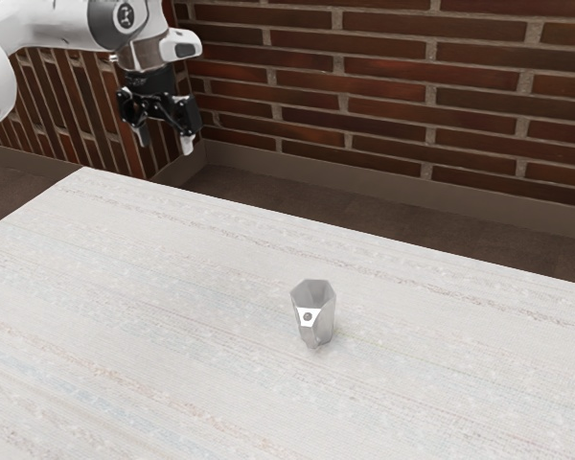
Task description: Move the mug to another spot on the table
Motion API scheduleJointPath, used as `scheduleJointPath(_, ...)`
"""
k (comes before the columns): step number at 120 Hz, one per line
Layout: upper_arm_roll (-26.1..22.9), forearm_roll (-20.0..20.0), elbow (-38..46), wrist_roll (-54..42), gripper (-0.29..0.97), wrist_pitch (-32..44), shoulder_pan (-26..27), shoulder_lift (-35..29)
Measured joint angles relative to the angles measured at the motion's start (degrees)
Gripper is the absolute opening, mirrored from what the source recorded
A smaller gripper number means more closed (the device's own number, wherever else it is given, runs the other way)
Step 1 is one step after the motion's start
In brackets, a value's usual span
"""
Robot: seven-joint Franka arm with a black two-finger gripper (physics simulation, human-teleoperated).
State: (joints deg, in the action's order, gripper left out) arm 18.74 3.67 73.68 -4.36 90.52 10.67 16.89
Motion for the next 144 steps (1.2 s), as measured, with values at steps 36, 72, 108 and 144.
scheduleJointPath(36, -0.16, -0.35, 3.5, 1.78, 0.68, 0.06, 1.85, -3.05)
scheduleJointPath(72, -4.33, 0.08, 30.53, 18.22, 0.68, 9.41, 13.15, -14.97)
scheduleJointPath(108, -4.06, 5.61, 34.63, 36.87, 0.68, 21.94, 22.62, -7.25)
scheduleJointPath(144, -1.61, 6.84, 34.45, 48.29, 0.68, 32.02, 25.33, 1.6)
